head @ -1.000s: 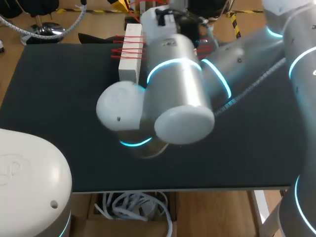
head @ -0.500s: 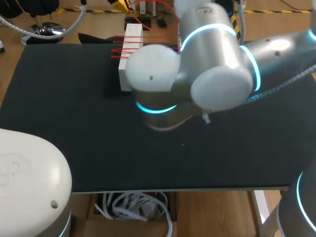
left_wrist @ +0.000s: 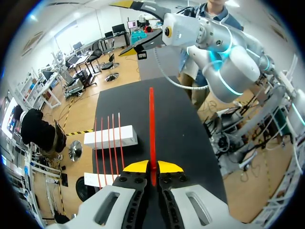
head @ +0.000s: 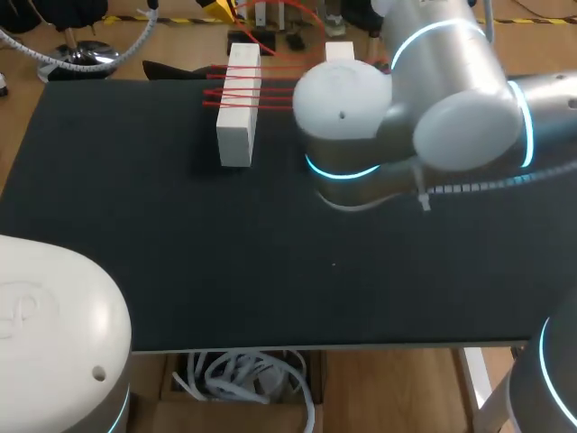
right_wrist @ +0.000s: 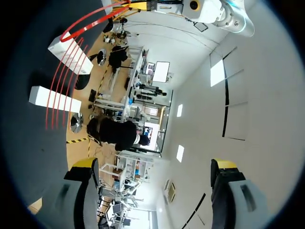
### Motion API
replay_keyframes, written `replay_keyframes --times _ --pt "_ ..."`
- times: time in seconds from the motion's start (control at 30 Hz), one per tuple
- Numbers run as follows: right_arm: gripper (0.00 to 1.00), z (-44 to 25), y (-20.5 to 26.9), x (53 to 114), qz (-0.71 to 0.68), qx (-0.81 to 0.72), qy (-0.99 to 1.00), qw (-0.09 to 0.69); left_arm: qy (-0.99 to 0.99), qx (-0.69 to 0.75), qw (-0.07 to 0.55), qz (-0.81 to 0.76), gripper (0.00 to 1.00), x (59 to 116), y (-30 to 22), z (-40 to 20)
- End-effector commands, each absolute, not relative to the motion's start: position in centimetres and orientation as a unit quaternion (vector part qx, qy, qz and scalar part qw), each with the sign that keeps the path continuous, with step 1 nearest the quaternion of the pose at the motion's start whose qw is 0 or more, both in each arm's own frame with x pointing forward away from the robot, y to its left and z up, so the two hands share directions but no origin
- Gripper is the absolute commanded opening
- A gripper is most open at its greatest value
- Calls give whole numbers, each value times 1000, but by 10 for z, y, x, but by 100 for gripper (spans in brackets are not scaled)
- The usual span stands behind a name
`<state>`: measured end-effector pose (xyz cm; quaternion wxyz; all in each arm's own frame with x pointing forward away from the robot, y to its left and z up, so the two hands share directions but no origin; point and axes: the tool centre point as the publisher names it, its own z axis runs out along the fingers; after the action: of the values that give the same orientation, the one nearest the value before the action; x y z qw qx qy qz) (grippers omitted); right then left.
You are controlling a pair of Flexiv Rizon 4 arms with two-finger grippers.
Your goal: Grab the tape and strap the tape.
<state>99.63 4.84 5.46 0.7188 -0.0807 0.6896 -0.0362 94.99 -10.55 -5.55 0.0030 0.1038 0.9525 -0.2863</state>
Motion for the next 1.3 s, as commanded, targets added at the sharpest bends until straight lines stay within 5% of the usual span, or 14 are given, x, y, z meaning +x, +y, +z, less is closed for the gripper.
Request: replay_keyframes --times 0.03,0.4,0.63,1.03,1.3 --pt "100 59 47 996 -40 -76 696 713 953 104 3 -285 0 950 -105 -55" --pt "100 59 47 996 -40 -76 696 713 960 64 -4 -274 0 950 -87 -73" --pt "100 59 47 996 -40 -76 696 713 965 -120 -90 -217 0 948 -17 -132" --pt "100 59 47 996 -40 -76 696 713 936 -280 -149 -155 0 942 94 -190" --pt "100 59 47 996 -40 -76 696 713 879 -377 -270 -111 0 947 149 -236"
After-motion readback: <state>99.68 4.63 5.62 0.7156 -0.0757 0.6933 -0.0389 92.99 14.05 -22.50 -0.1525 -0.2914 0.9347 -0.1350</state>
